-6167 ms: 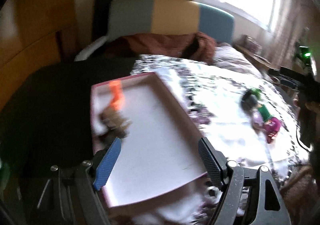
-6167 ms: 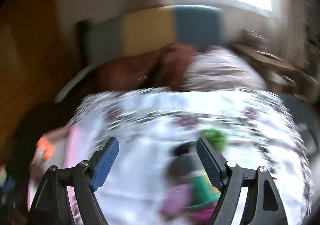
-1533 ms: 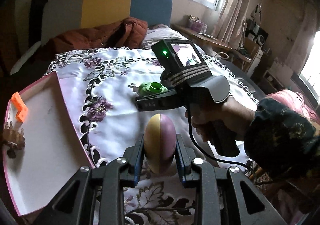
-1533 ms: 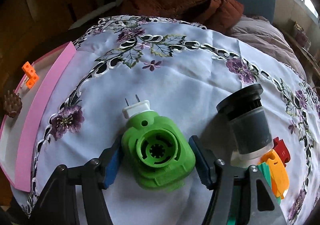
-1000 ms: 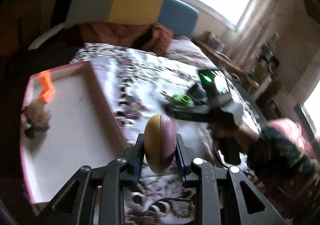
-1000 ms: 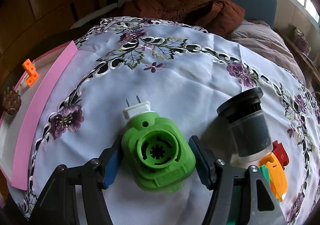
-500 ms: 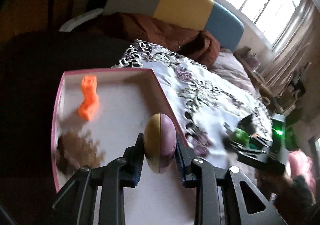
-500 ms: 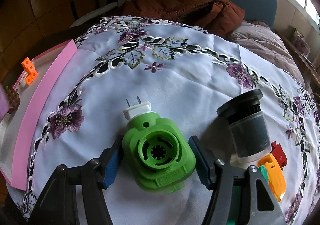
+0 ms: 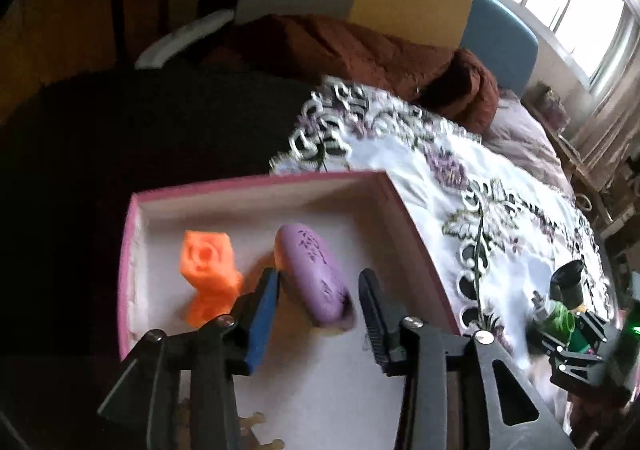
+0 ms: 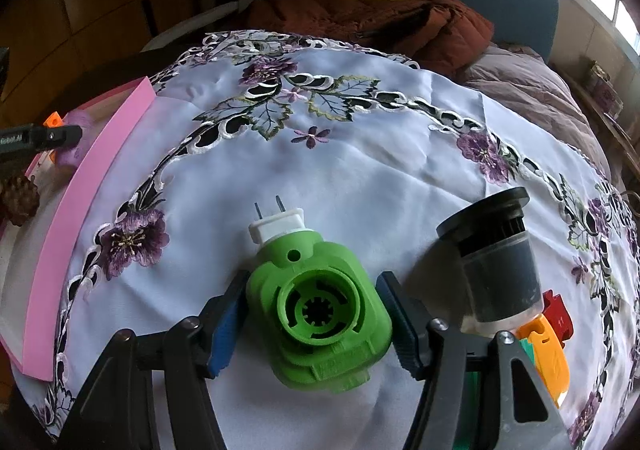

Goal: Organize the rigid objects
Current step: 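Carry the purple egg into the tray and open the left tool, then hold the green plug piece in the right tool above the cloth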

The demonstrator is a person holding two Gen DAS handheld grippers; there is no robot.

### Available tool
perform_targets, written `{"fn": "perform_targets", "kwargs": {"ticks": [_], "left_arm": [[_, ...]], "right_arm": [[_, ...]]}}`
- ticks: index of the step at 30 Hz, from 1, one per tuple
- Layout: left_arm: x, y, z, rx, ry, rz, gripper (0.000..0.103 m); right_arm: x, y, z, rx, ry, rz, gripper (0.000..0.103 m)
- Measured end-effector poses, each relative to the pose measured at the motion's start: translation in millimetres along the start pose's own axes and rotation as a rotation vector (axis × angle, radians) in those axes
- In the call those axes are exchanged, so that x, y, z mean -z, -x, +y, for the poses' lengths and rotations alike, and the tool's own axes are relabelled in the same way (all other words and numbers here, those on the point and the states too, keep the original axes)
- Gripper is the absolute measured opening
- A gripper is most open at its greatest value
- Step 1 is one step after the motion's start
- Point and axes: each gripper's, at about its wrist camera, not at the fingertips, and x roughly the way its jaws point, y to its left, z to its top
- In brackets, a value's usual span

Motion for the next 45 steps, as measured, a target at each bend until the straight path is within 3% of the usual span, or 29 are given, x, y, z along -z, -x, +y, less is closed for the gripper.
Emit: {"fn": "perform_targets", "kwargs": {"ticks": [6, 17, 22, 28, 45], "left_arm": [[6.3, 35.9, -3.1, -0.010, -0.020, -0.077, 0.048], [88.5, 102.1, -43.8, -0.082, -0.115, -0.163, 0.050], [107.8, 120.2, -55.9, -0.094, -0.156, -0.200, 0.051], [119.8, 130.5, -54.8, -0.087, -0.148, -0.212, 0.057], [134.1, 134.5, -45.2, -0.100, -0.112, -0.197, 0.059]], "right_arm": [[0.4, -0.2, 0.1, 0.003, 0.002, -0.001, 0.064], [0.4, 0.6, 1.1, 0.011, 0.005, -0.010, 0.064], [1.2, 1.7, 2.6, 0.020, 0.009, -0.013, 0.064], [1.3, 2.2, 4.2, 0.031, 0.022, -0.017, 0.064], [2.0, 4.5, 12.6, 0.076, 0.063, -0.033, 0.061]]}}
